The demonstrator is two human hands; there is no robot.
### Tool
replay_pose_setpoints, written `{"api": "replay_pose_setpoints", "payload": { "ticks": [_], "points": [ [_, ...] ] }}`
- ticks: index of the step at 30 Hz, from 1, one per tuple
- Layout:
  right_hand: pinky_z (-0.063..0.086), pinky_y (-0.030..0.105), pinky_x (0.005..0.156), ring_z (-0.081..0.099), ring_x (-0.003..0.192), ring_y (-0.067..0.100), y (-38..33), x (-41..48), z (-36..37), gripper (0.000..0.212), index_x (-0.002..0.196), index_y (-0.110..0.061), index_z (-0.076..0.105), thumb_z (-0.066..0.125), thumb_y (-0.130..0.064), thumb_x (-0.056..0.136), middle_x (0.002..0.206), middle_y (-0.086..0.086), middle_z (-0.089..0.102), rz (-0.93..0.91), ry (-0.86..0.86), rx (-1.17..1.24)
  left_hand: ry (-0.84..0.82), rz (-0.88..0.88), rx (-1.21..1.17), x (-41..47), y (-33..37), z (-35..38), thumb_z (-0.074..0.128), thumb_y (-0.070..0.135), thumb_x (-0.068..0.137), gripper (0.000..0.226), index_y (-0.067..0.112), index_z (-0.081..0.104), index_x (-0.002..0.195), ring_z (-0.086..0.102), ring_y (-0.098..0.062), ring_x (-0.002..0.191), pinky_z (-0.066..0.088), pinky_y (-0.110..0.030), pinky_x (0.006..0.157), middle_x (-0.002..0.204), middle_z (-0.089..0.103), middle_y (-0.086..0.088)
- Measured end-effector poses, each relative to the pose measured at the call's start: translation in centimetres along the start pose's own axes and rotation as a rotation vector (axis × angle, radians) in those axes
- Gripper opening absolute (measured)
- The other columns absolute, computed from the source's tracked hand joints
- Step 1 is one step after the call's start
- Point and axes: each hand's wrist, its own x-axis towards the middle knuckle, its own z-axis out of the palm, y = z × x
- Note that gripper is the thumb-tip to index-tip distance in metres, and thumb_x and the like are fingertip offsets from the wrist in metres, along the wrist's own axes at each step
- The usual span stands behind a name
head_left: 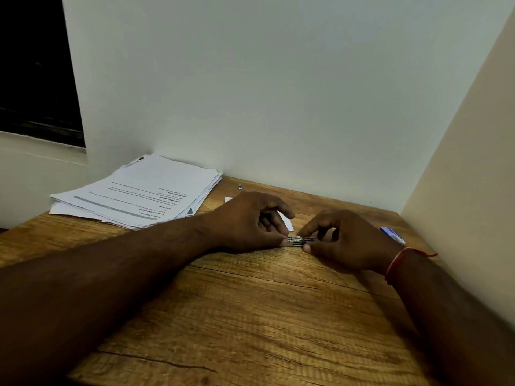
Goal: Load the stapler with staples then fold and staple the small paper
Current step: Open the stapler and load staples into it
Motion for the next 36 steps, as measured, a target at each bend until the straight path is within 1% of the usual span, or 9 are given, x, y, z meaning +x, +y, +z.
{"api": "replay_pose_setpoints", "payload": {
  "ticks": [4, 9, 13, 16, 20, 24, 26, 30, 36],
  "points": [
    [0.048, 0.025, 0.082, 0.065, 0.100, 0.004, 0.0, 0.2, 0.0, 0.009, 0.100, -0.040, 0.081, 0.085, -0.035, 0.094, 0.108, -0.017, 0.072, 0.058, -0.012, -0.014, -0.016, 0.002, 0.000, 0.1, 0.0, -0.1, 0.098, 0.019, 0.086, 0.046, 0.025, 0.079, 0.127, 0.082, -0.009, 0.094, 0.068, -0.028, 0.090, 0.103, 0.086, 0.007],
    [0.048, 0.027, 0.083, 0.063, 0.102, 0.004, 0.2, 0.0, -0.1, 0.010, 0.106, -0.037, 0.071, 0.075, -0.028, 0.103, 0.109, -0.015, 0.071, 0.051, -0.015, -0.015, 0.005, 0.016, 0.076, 0.1, -0.1, -0.2, 0.100, 0.023, 0.085, 0.038, 0.025, 0.084, 0.119, 0.075, 0.004, 0.083, 0.055, -0.011, 0.072, 0.101, 0.085, 0.009],
    [0.061, 0.045, 0.083, 0.070, 0.087, 0.022, 1.5, 0.4, 0.0, 0.012, 0.103, -0.026, 0.078, 0.079, -0.014, 0.099, 0.095, 0.003, 0.078, 0.069, 0.126, 0.389, 0.035, 0.036, 0.117, 0.1, -0.3, -0.3, 0.100, 0.026, 0.084, 0.034, 0.029, 0.086, 0.115, 0.072, 0.005, 0.082, 0.053, -0.010, 0.071, 0.099, 0.084, 0.012],
    [0.060, 0.039, 0.071, 0.065, 0.081, 0.027, 2.1, 0.4, -0.4, 0.013, 0.109, -0.009, 0.079, 0.078, -0.003, 0.097, 0.092, 0.014, 0.073, 0.065, 0.216, 0.692, 0.041, 0.051, 0.138, 0.2, -0.4, -0.2, 0.099, 0.026, 0.085, 0.032, 0.029, 0.087, 0.114, 0.074, -0.001, 0.086, 0.055, -0.011, 0.073, 0.098, 0.083, 0.015],
    [0.058, 0.036, 0.071, 0.063, 0.087, 0.031, 3.0, 0.6, -0.6, 0.016, 0.111, -0.001, 0.079, 0.075, 0.003, 0.096, 0.096, 0.019, 0.072, 0.118, 0.310, 0.873, 0.030, 0.027, 0.101, 0.3, -0.3, 0.0, 0.100, 0.026, 0.085, 0.032, 0.027, 0.088, 0.115, 0.078, -0.010, 0.090, 0.062, -0.016, 0.076, 0.098, 0.084, 0.012],
    [0.064, 0.040, 0.077, 0.067, 0.086, 0.029, 2.3, 0.8, 0.2, 0.026, 0.111, -0.012, 0.083, 0.077, 0.007, 0.094, 0.096, 0.016, 0.074, 0.137, 0.435, 0.760, 0.012, 0.007, 0.095, 0.3, -0.1, 0.1, 0.101, 0.027, 0.083, 0.039, 0.022, 0.086, 0.118, 0.076, -0.004, 0.083, 0.061, -0.015, 0.074, 0.100, 0.082, 0.007],
    [0.068, 0.038, 0.080, 0.075, 0.084, 0.024, 1.2, 0.8, 0.6, 0.037, 0.117, -0.022, 0.082, 0.080, 0.006, 0.092, 0.098, 0.011, 0.076, 0.107, 0.506, 0.648, 0.002, -0.002, 0.088, 0.3, 0.0, 0.3, 0.103, 0.027, 0.081, 0.042, 0.020, 0.085, 0.119, 0.074, 0.002, 0.078, 0.058, -0.012, 0.072, 0.099, 0.082, 0.006],
    [0.066, 0.028, 0.082, 0.079, 0.089, 0.016, -0.5, 0.7, 1.1, 0.049, 0.124, -0.032, 0.076, 0.091, -0.006, 0.085, 0.098, -0.002, 0.078, -0.004, 0.588, 0.386, -0.053, -0.009, 0.093, 0.2, 0.3, -0.1, 0.105, 0.037, 0.077, 0.052, 0.025, 0.084, 0.123, 0.079, -0.003, 0.086, 0.059, -0.014, 0.075, 0.101, 0.084, 0.010],
    [0.065, 0.027, 0.082, 0.077, 0.090, 0.007, -1.7, 0.1, 1.4, 0.032, 0.105, -0.031, 0.086, 0.096, -0.014, 0.081, 0.094, -0.013, 0.081, -0.164, 0.328, 0.209, -0.069, -0.014, 0.121, 0.1, 0.2, -0.4, 0.106, 0.038, 0.075, 0.055, 0.027, 0.082, 0.124, 0.080, -0.005, 0.090, 0.060, -0.016, 0.077, 0.103, 0.084, 0.011]
  ]
}}
